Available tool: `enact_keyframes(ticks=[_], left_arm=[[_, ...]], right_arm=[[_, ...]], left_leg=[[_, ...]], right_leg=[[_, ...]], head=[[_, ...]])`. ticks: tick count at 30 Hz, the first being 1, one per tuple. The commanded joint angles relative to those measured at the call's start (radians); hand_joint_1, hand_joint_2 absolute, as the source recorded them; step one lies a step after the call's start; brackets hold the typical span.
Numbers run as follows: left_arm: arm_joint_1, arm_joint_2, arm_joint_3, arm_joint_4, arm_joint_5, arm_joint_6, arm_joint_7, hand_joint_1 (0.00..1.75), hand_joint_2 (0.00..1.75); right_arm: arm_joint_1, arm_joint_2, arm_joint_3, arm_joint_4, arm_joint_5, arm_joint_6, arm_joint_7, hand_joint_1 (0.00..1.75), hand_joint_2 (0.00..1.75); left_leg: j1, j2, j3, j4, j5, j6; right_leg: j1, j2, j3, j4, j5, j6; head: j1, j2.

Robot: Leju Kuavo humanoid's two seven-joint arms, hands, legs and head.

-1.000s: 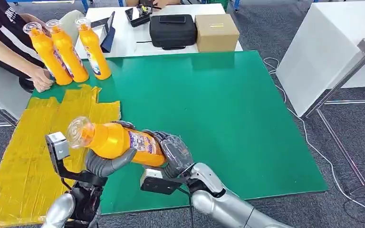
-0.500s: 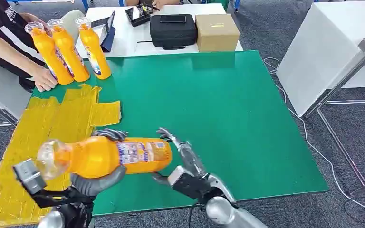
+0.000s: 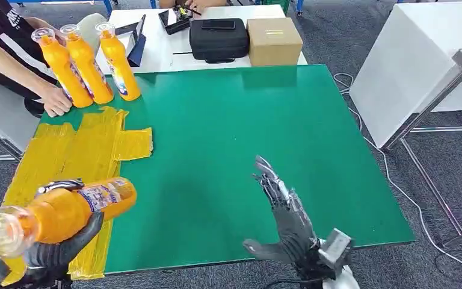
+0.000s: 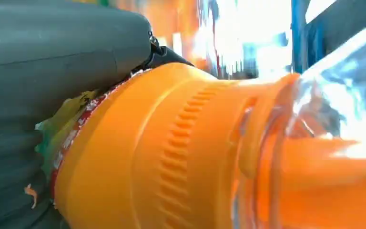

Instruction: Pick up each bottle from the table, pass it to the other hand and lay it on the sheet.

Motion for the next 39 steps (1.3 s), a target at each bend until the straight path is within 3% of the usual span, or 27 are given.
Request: enact_keyframes(ticks=[1,4,7,10,14,16,18,26,28,30,31,33,39], left_arm=[[0.011,-0.015,-0.017,0.095,-0.836,0.268,0.090,1.71,1.75],[-0.024,-0.006,-0.062,0.154,-1.184,0.234,0.238,1.71,1.75],[-0.104,0.000,-0.112,0.257,-1.232,0.155,0.287,1.68,1.75],[-0.186,0.022,-0.149,0.359,-1.392,0.058,0.378,1.54,1.75],[-0.200,0.021,-0.152,0.377,-1.391,0.057,0.382,1.54,1.75],[-0.254,0.042,-0.182,0.438,-1.328,-0.090,0.416,1.48,1.75],[-0.303,0.048,-0.189,0.500,-1.313,-0.144,0.444,1.47,1.75],[-0.314,0.046,-0.187,0.516,-1.310,-0.142,0.441,1.45,1.75],[-0.324,0.044,-0.181,0.531,-1.340,-0.191,0.489,1.40,1.75],[-0.352,0.038,-0.172,0.567,-1.359,-0.209,0.505,1.47,1.75],[-0.371,0.029,-0.158,0.599,-1.352,-0.211,0.506,1.62,1.75],[-0.430,0.021,-0.135,0.684,-1.353,-0.226,0.524,1.73,1.75],[-0.550,-0.018,-0.046,0.857,-1.367,-0.254,0.550,1.75,1.75]], right_arm=[[0.076,-0.009,-0.071,-0.108,0.013,0.065,-0.042,0.00,1.75],[0.067,-0.018,-0.042,-0.101,0.064,0.028,-0.046,0.00,1.75],[0.028,-0.052,-0.033,-0.067,0.107,0.011,-0.051,0.00,1.75],[0.003,-0.057,-0.015,-0.045,0.130,0.044,-0.065,0.00,1.75],[0.002,-0.053,-0.010,-0.044,0.135,0.044,-0.065,0.00,1.75],[-0.020,-0.047,0.013,-0.037,0.225,0.002,-0.090,0.00,1.75],[-0.035,-0.046,0.030,-0.027,0.248,-0.021,-0.090,0.00,1.75],[-0.040,-0.044,0.033,-0.021,0.248,-0.020,-0.090,0.00,1.75],[-0.038,-0.040,0.030,-0.021,0.253,-0.023,-0.080,0.00,1.75],[-0.036,-0.031,0.023,-0.019,0.265,-0.026,-0.071,0.00,1.75],[-0.035,-0.024,0.018,-0.019,0.271,-0.026,-0.070,0.00,1.75],[-0.031,-0.017,0.008,-0.022,0.304,-0.040,-0.070,0.00,1.75],[-0.013,0.002,-0.038,-0.044,0.314,-0.045,-0.060,0.00,1.75]], left_leg=[[0.000,-0.003,0.002,-0.001,-0.001,-0.002],[-0.001,-0.002,0.002,-0.001,0.000,-0.001],[0.000,-0.005,0.004,-0.002,0.000,-0.003],[-0.001,-0.004,0.005,-0.002,0.000,-0.003],[-0.001,-0.004,0.005,-0.002,0.000,-0.003],[0.000,-0.002,0.006,-0.002,0.000,-0.001],[0.000,-0.004,0.006,-0.002,0.001,-0.002],[0.000,-0.001,0.004,-0.001,0.001,-0.001],[0.000,-0.002,0.005,-0.001,0.000,-0.001],[0.000,-0.002,0.004,-0.001,0.000,-0.001],[0.000,-0.002,0.005,-0.001,0.000,-0.002],[0.000,-0.003,0.004,-0.001,0.001,-0.001],[0.000,-0.003,0.003,-0.001,0.001,-0.001]], right_leg=[[0.000,0.000,0.003,-0.001,-0.001,0.000],[-0.001,0.000,0.002,-0.002,0.000,0.000],[-0.001,-0.002,0.003,-0.002,-0.001,-0.001],[-0.001,-0.001,-0.004,-0.003,0.001,-0.001],[-0.001,-0.001,-0.001,-0.003,0.000,-0.001],[0.000,0.001,0.006,-0.002,0.000,0.000],[-0.001,-0.001,0.007,-0.002,0.000,0.000],[-0.001,0.000,0.004,-0.001,0.001,0.000],[0.000,0.001,0.005,-0.001,0.000,0.000],[0.000,0.001,0.005,-0.001,0.000,0.000],[0.000,0.001,0.006,-0.002,0.000,0.000],[0.000,-0.001,0.005,-0.001,0.001,0.000],[0.000,-0.001,0.004,-0.001,0.001,0.000]], head=[[0.000,0.000],[0.000,0.000],[0.000,0.000],[0.000,0.000],[0.000,0.000],[0.000,0.000],[0.000,0.000],[0.000,0.000],[0.000,0.000],[0.000,0.000],[0.000,0.000],[0.000,0.000],[0.000,0.000]])
